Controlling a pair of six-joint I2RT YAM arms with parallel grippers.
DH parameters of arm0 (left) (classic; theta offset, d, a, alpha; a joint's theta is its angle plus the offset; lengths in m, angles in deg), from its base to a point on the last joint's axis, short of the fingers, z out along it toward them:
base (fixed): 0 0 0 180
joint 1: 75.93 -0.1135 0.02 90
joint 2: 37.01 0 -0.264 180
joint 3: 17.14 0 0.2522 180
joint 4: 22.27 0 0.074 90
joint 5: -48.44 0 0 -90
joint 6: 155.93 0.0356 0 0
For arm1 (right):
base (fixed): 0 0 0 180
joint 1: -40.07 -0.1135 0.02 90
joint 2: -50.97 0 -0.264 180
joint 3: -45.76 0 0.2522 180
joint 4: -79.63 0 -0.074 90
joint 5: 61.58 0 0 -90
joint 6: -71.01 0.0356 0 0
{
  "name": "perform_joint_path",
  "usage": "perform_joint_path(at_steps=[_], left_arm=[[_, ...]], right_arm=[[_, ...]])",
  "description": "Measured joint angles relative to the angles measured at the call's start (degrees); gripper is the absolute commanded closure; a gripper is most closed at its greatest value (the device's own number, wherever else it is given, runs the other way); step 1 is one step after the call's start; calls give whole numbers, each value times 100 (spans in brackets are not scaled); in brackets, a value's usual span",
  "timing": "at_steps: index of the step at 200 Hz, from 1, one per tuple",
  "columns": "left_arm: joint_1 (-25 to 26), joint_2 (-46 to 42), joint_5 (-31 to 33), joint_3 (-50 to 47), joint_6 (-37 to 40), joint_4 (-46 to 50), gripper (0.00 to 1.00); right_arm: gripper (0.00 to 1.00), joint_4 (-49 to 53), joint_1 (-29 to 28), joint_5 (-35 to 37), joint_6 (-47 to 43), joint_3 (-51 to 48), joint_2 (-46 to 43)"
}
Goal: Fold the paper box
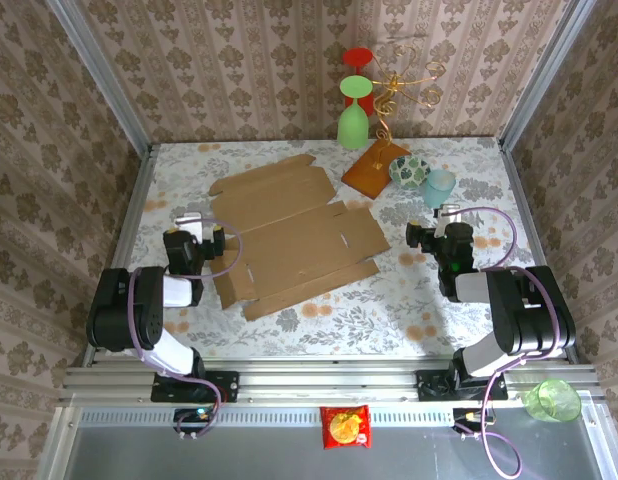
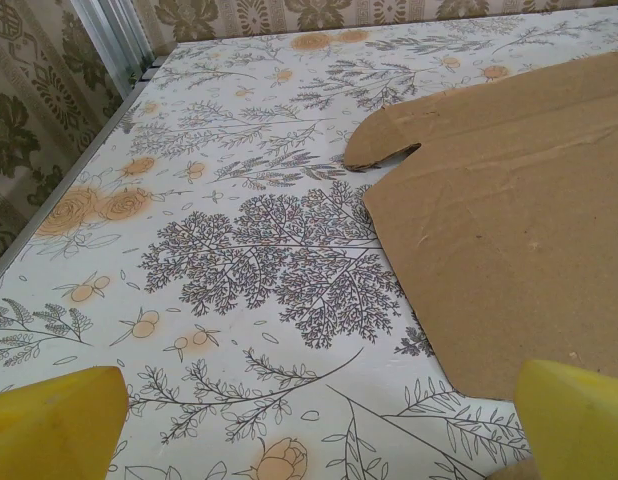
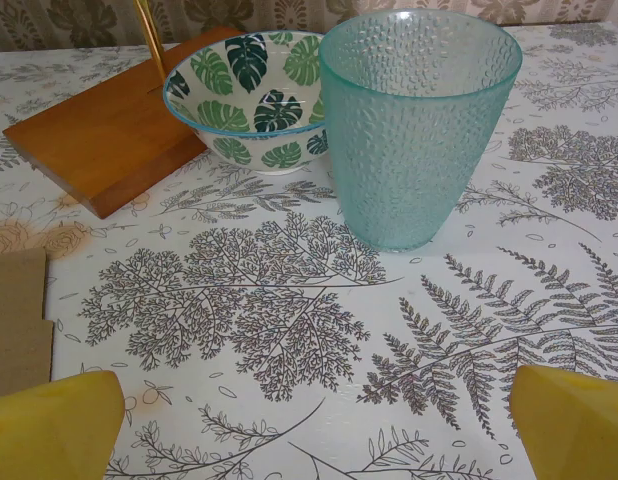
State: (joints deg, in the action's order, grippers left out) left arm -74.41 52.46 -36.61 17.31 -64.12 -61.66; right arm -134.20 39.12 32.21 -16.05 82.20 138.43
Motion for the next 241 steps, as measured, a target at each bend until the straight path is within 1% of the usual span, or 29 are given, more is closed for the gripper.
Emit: perform_joint_path(at_steps=[121,139,149,164,182,189,197,198,202,212,218,220,228,230,234,237,238,241], left_arm=[[0,0,0,0,0,-4,0],[57,-39,146,-111,33,-236,0],[201,-181,389,-273,107,-350,0],[695,-702,883,-516,341,-317,0],[1381,-1578,1556,-457,616,61,0],[1620,-1978,1902,-258,573,450,0],[1808,-2389,2256,201,186,1331,0],[1825,-2459,2302,315,33,1561,0],[1849,-2616,2415,638,-177,2129,0],[1799,-2940,2476,1482,-1123,3394,0],[1692,-3095,2402,1856,-1589,3906,0],[1626,-3163,2332,1969,-1794,4054,1],[1327,-3434,1991,2275,-2518,4588,13],[1272,-3477,1932,2304,-2614,4673,15],[1126,-3613,1746,2363,-3053,4924,18],[1040,-3685,1646,2376,-3213,5097,20],[1008,-3733,1598,2376,-3399,5189,21],[957,-3821,1523,2374,-3646,5351,22]], right_arm=[[0,0,0,0,0,0,0],[0,-39,0,31,7,-35,-33],[0,-50,-2,105,24,-146,-184],[0,20,-42,409,66,-367,-671],[0,522,-179,960,118,-431,-1716],[0,837,-273,1185,127,-352,-2240],[0,1325,-380,1425,157,-118,-2804],[0,1381,-391,1445,181,-83,-2855],[0,1733,-442,1578,245,138,-3091],[0,2728,-503,1821,721,876,-3504],[0,3318,-498,1899,1043,1375,-3628],[0,3545,-490,1926,1215,1574,-3668],[0,4382,-446,2024,1805,2291,-3783],[0,4555,-437,2039,1919,2448,-3814],[0,4881,-407,2024,2170,2710,-3906],[3,5082,-387,2006,2315,2850,-3969],[5,5123,-382,1993,2341,2879,-3987],[9,5292,-369,1937,2459,2973,-4070]])
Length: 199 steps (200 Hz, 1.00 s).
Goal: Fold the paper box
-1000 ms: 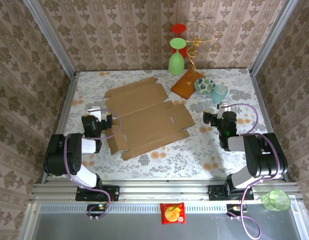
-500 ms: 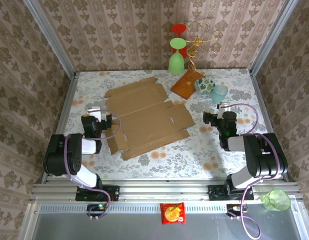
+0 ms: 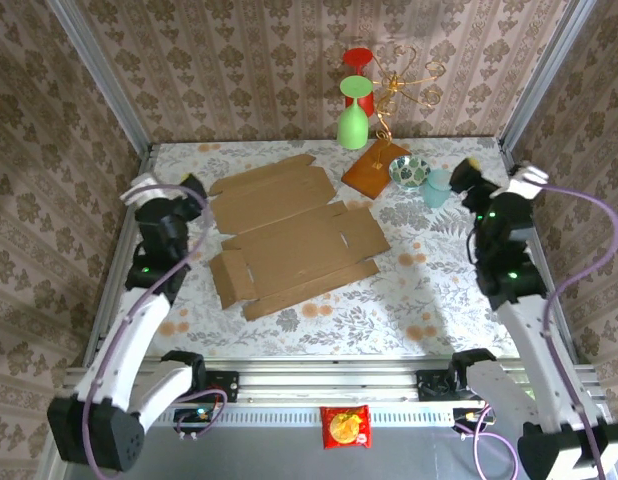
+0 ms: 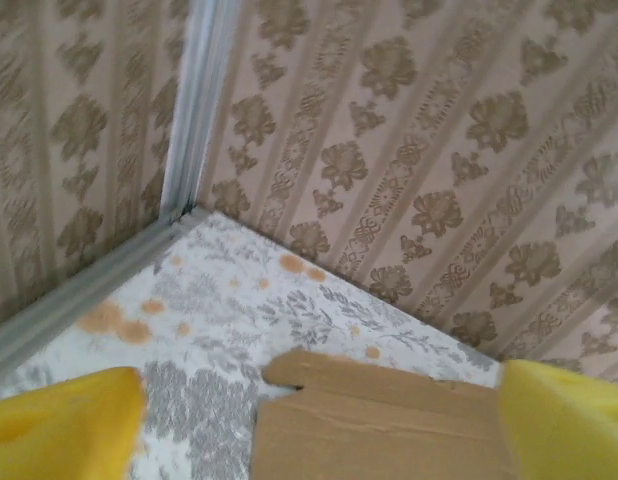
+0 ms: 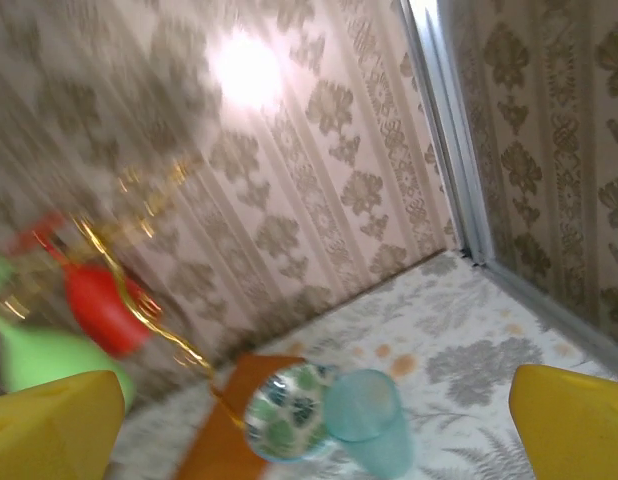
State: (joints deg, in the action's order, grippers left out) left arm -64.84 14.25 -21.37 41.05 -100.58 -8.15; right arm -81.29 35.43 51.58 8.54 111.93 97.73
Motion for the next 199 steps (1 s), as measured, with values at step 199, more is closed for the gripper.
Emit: perform_joint_path(at_steps=[199], left_arm=[[2964,-1182,-345,-3171,-7171,1757,40]], right_arm=[[28,1228,-1453,-3912,3412,-1731,463]])
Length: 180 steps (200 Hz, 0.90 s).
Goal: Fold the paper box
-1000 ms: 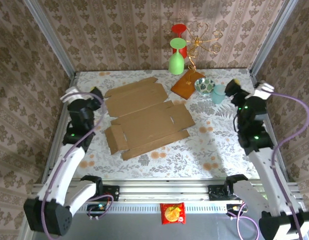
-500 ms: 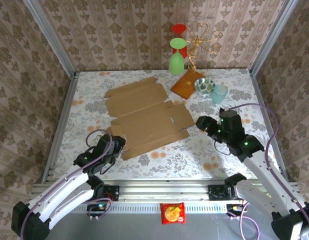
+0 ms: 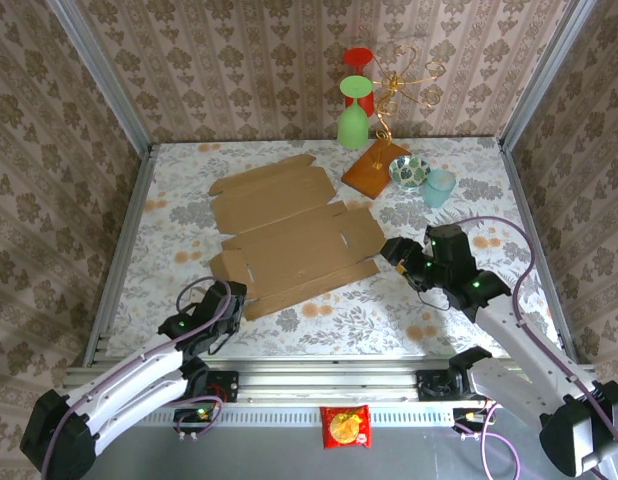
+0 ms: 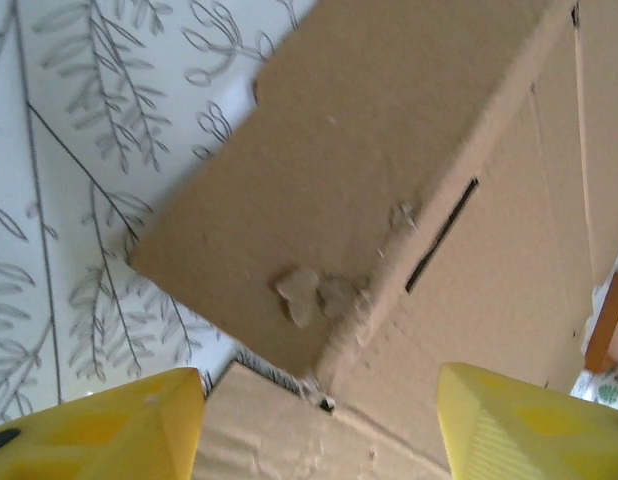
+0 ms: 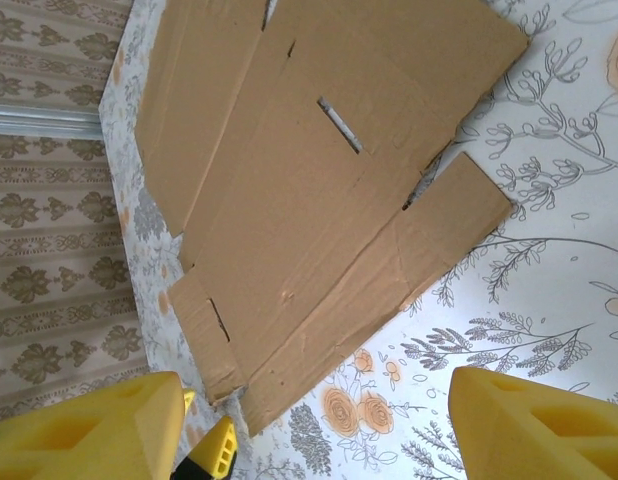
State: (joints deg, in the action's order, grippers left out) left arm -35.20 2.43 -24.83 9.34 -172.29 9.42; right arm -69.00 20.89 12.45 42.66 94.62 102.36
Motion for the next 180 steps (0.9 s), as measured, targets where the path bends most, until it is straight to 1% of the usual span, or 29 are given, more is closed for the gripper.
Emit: perform_joint_path(at_steps=[22,34,45,56,62,71,101,121,154,180], left_arm=[[-72,188,210,-348,-48,-697,47],[-109,295,267,-455,-50,-1082,54],[-188,428,304,-520,9,-1440,64],[-258,586,339,-560,48,-1703,78],[-291,675,337,-566,116,-1816,89],[-332,811,317,-568,177,-2024,100],[-372,1091,243,-566,380,-2581,100],[-369,990,208,-466,472,-2531,100],[-369,437,146,17,568,-2114,100],[-365,96,42,227,568,-1899,100]], right_arm=[[27,-205,0,-103,168,-175,55],[26,-310,0,-146,236,-258,79],[26,-420,0,-192,315,-341,109],[26,-490,0,-240,369,-411,146],[25,-560,0,-260,415,-457,166],[25,-673,0,-299,496,-535,197],[21,-1202,-11,-428,898,-938,304],[20,-1478,-107,-446,1228,-1123,409],[20,-2194,-669,-358,1888,-1174,761],[22,-3045,-1274,-146,2411,-1165,1515]])
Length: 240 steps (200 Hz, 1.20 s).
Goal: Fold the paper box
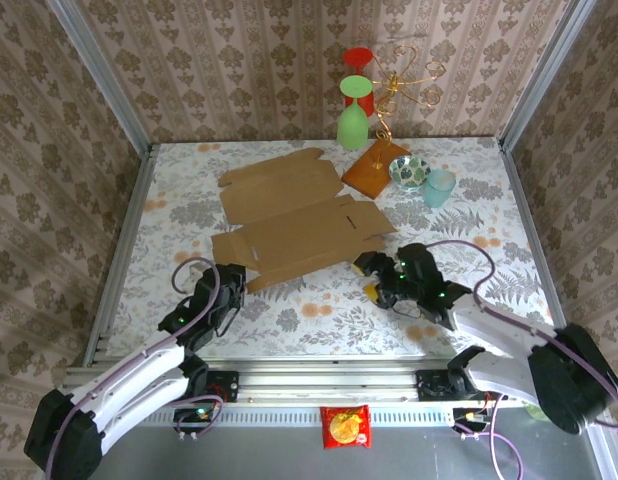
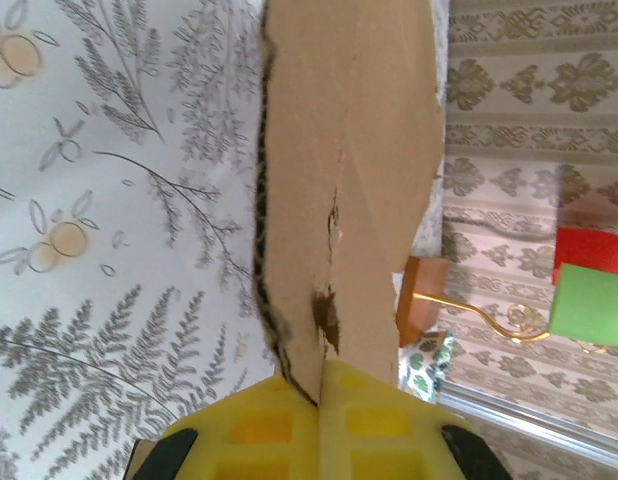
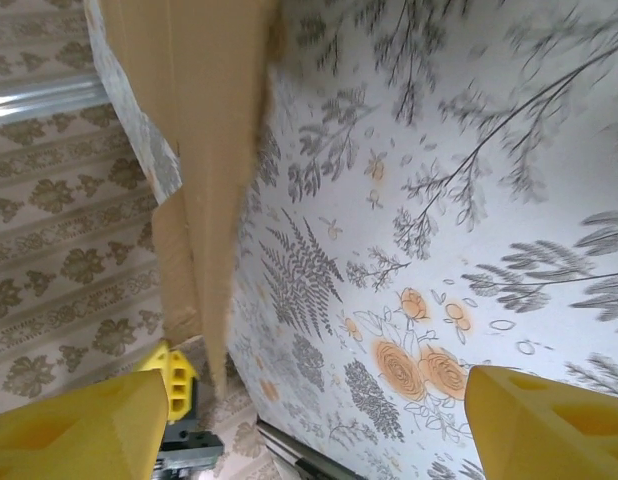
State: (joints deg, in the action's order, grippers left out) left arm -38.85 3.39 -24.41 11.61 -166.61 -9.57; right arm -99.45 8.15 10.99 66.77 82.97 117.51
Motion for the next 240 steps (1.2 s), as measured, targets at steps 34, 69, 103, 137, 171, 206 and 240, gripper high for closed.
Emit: perform_joint_path(at_steps=[34,69,103,137,171,206,240], left_arm=[[0,-68,-138,17,-2,258,100],[-28,-79,-282,17,-2,352,100],[-190,-160,-468,22,-2,463,100],[-433,-291,-717,44,7,590,100],[-634,-319,-927,153,114,776,90],[-1561,-289,-1445,1270,1038,1998,52],[-2826,293,-1840,3156,2516,3029,50]], right_arm=[[31,-610,-538,317,391,474,1078],[41,-1311,-811,678,708,1021,1692],[52,-1556,-935,890,927,1091,2100],[70,-1589,-977,1060,1023,1091,2194],[100,-1655,-977,1207,1051,1156,2354],[100,-732,-1084,1742,671,1676,1773],[100,745,-1266,2509,557,3001,782]])
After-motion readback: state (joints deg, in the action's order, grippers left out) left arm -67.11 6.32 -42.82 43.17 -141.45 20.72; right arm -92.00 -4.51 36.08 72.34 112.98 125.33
